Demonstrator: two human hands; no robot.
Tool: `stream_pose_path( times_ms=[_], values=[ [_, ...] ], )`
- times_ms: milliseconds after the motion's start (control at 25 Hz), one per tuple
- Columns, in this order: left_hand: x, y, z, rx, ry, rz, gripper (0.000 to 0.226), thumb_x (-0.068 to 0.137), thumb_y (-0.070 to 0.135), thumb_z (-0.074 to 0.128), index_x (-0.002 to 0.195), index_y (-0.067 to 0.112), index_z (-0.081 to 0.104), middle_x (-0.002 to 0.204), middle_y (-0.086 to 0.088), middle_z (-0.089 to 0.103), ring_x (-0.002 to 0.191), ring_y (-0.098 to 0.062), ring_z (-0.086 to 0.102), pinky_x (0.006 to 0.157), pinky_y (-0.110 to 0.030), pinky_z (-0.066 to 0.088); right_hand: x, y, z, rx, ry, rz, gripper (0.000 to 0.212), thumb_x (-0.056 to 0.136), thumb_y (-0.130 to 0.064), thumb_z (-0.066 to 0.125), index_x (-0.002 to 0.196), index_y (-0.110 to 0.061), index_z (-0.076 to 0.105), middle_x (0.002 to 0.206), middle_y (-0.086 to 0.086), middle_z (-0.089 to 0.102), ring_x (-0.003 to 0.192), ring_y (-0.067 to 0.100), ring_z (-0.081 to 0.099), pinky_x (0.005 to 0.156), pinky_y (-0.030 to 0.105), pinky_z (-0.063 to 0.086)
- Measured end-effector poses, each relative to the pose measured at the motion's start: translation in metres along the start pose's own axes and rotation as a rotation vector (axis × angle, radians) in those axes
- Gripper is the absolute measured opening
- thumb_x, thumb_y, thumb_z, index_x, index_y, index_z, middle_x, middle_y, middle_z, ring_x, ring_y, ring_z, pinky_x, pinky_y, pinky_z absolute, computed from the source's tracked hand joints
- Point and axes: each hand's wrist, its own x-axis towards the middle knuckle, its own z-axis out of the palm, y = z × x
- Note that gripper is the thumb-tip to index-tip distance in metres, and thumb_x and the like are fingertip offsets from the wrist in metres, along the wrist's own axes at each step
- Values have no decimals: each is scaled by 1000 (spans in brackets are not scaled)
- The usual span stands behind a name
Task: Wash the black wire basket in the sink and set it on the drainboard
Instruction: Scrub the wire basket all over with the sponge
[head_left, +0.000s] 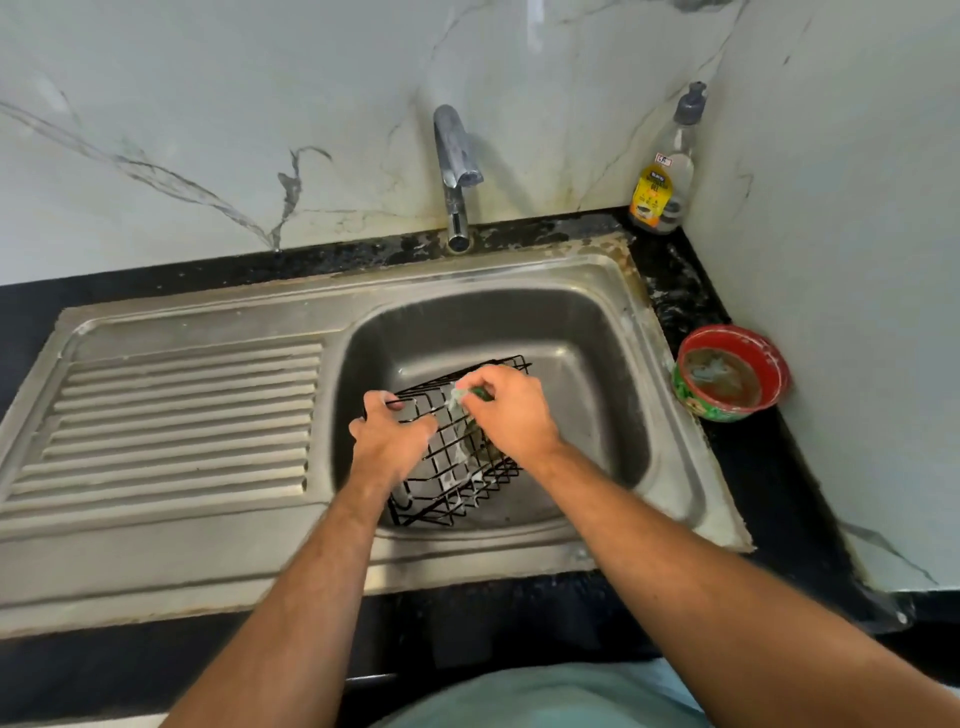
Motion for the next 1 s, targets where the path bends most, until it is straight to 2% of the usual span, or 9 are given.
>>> stream_pose_path(
  times_ms=[80, 160, 240, 360, 520, 600, 720, 880, 1000],
  values=[
    [-3, 2, 1, 18, 5, 11, 42, 89, 31, 63, 121, 28, 37, 126, -9, 37, 82, -13, 51, 73, -29, 41, 3, 1, 2, 9, 20, 8, 11, 92, -16, 70, 100, -20, 75, 101, -11, 73, 82, 1, 67, 73, 11, 53],
    [-3, 4, 2, 24, 3, 0, 43, 89, 30, 63, 122, 27, 38, 125, -9, 37, 82, -12, 51, 65, -27, 41, -8, 15, 5, -3, -4, 12, 12, 89, -10, 72, 98, -18, 74, 100, -7, 72, 82, -1, 65, 75, 13, 55],
    [-2, 3, 2, 9, 1, 1, 43, 89, 31, 63, 124, 26, 38, 125, -8, 37, 83, -11, 50, 66, -26, 40, -26, 32, 6, -54, -98, 8, 16, 88, -6, 71, 99, -17, 73, 103, -5, 68, 85, 0, 64, 79, 12, 55],
    [1, 2, 1, 12, -2, -16, 42, 90, 32, 62, 125, 26, 39, 126, -8, 36, 83, -12, 51, 69, -28, 41, -40, 44, 5, -139, -217, -7, 18, 89, -12, 72, 104, -21, 72, 108, -7, 67, 92, 2, 64, 81, 8, 53],
    [1, 3, 1, -1, 10, -19, 41, 92, 29, 62, 126, 24, 40, 129, -8, 38, 78, -10, 52, 60, -24, 40, -29, 34, 7, -68, -128, -47, 29, 92, -15, 69, 121, -20, 69, 110, -7, 67, 91, 3, 66, 86, 15, 55],
    [3, 3, 2, 0, 22, -19, 39, 91, 28, 63, 123, 25, 41, 131, -10, 43, 77, -10, 54, 59, -24, 40, -25, 35, 6, -88, -131, -55, 23, 92, -15, 70, 114, -19, 72, 109, -6, 68, 87, 2, 66, 81, 17, 57],
    [6, 0, 2, -12, 27, -25, 39, 90, 27, 64, 122, 25, 42, 130, -12, 47, 77, -11, 57, 58, -24, 41, -37, 44, 2, -145, -247, 20, 13, 90, -11, 70, 98, -21, 72, 103, -7, 69, 74, 0, 65, 59, 12, 54],
    [11, -3, 2, -8, 20, -39, 42, 88, 27, 63, 124, 25, 42, 129, -12, 49, 83, -13, 56, 61, -25, 40, -55, 52, -3, -196, -368, 55, 14, 85, -8, 71, 87, -22, 71, 89, -14, 68, 72, -2, 64, 64, 20, 58],
    [15, -5, 3, -24, 22, -46, 44, 88, 29, 64, 126, 25, 42, 129, -13, 51, 84, -14, 57, 61, -26, 41, -44, 48, -5, -118, -267, 36, 11, 90, -13, 71, 94, -22, 70, 100, -9, 68, 72, 0, 64, 57, 12, 52]
  ],
)
